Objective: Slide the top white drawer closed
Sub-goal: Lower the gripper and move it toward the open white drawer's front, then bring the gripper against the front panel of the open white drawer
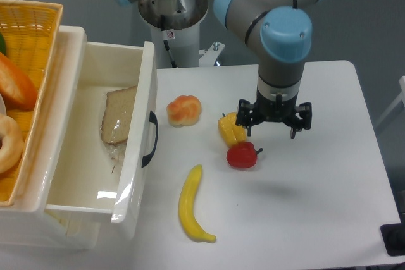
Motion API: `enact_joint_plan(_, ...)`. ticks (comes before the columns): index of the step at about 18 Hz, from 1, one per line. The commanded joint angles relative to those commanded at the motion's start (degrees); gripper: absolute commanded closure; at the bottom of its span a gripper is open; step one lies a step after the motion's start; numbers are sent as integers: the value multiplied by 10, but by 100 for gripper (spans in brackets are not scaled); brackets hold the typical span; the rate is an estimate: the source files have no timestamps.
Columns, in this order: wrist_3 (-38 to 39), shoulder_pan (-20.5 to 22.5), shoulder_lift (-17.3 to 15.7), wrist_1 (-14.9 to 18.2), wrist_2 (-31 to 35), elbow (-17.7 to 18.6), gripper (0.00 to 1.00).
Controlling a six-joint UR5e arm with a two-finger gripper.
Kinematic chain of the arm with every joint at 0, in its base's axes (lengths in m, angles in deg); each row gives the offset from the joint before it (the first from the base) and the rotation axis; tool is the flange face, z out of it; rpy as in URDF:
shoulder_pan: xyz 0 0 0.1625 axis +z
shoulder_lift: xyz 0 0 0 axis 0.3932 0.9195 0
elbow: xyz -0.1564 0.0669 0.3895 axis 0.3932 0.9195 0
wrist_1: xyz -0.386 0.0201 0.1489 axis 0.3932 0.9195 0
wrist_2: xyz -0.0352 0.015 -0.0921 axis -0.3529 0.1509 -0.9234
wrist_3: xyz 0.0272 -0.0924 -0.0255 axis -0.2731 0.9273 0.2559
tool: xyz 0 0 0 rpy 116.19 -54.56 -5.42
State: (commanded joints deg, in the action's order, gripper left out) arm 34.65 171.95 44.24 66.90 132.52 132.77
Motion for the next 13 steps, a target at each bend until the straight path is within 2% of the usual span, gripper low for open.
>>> enact_joint_plan(5,5,-4,16,1,-2,9,0)
enact_joint_plan(8,67,-20,23,7,-26,12,0)
enact_joint_plan(13,129,-37,26,15,-80,18,0)
